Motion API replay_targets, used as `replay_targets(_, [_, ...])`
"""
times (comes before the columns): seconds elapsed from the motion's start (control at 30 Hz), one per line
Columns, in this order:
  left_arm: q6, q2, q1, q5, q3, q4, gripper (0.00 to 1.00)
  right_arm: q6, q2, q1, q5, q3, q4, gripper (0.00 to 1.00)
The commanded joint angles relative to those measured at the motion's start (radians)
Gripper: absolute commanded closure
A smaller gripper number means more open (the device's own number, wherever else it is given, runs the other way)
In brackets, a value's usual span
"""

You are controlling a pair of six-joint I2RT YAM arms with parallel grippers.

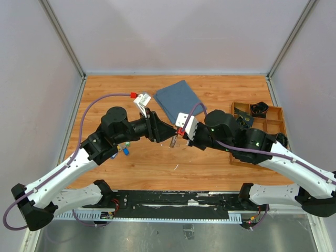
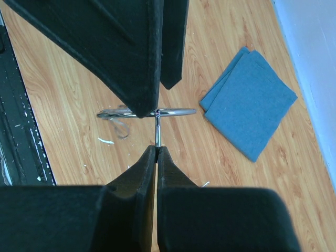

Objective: Put the keys on the keyring

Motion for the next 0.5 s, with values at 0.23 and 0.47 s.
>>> replay_targets(0.23, [-0.021,0.034,-0.022,0.032,-0.015,0.059,0.59,-0.018,-0.006,0.000,-0.014,0.039,0.050,0.99])
replay_targets(0.47, [-0.027,0.042,-0.024,0.032,-0.017,0.066,0.60,-0.016,-0.012,0.000,-0.003,0.031,0.070,0.99])
